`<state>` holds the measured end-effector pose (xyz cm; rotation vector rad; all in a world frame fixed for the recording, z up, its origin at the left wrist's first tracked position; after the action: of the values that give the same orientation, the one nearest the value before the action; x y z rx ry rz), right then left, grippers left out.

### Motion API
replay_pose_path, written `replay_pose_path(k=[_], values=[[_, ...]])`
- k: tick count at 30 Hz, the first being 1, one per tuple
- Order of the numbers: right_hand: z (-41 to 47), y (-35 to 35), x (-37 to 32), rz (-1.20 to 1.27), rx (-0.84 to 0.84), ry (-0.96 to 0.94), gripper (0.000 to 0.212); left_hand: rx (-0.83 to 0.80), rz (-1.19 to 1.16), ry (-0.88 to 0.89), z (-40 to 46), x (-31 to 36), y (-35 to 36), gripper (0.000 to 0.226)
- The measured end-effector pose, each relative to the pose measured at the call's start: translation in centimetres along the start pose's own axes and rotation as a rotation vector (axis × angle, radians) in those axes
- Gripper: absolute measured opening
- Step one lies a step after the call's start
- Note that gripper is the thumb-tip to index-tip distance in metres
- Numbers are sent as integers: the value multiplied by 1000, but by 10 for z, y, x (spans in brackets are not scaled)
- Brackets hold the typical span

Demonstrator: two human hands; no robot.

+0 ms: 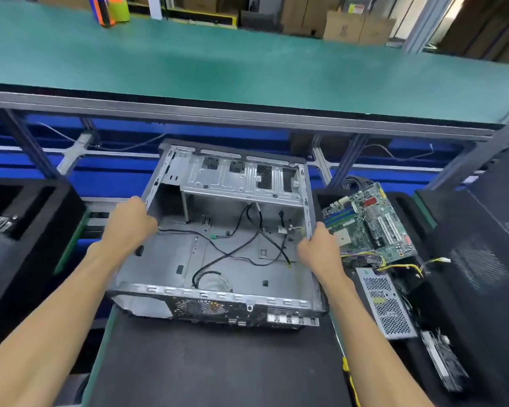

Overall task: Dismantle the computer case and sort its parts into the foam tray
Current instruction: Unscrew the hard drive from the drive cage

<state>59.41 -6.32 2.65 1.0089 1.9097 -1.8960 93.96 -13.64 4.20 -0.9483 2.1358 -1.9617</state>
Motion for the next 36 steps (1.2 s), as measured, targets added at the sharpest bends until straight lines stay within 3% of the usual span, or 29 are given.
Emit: replay_pose_path(k=[7, 16, 18, 21, 25, 29, 32, 36], values=[[-20, 15, 2, 327, 232, 40, 17, 317, 187, 333, -14, 73, -105, 17], [-65, 70, -8, 758, 373, 173, 32, 613, 315, 622, -79, 107, -162, 23], [-68, 85, -14, 854, 309, 230, 36, 664, 333, 688, -92, 116, -167, 24], [-66, 99, -20, 930, 70, 330, 32, 692, 382, 752, -103, 125, -164, 22], [-58, 110, -13, 870, -196, 408, 62, 688, 435, 868, -115, 138, -151, 24], [-50, 115, 5, 817, -296, 368, 40, 674, 470, 946, -125, 156, -137, 20], [-51, 124, 5, 823, -399, 332, 34, 670, 491, 990, -123, 165, -126, 36], [-48, 143, -14, 754, -502, 284, 33, 610, 272, 1102, -117, 159, -124, 46]])
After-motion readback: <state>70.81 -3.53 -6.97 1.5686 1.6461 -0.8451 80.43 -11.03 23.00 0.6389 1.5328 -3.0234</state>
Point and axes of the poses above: each hand's wrist, its own z-axis towards the middle knuckle, its own y-axis out of the palm, x = y × z, the point moved 2 cm from there along z, towards the middle knuckle, and after that the axes turned 12 degrees about -y, right-handed, at the moved point
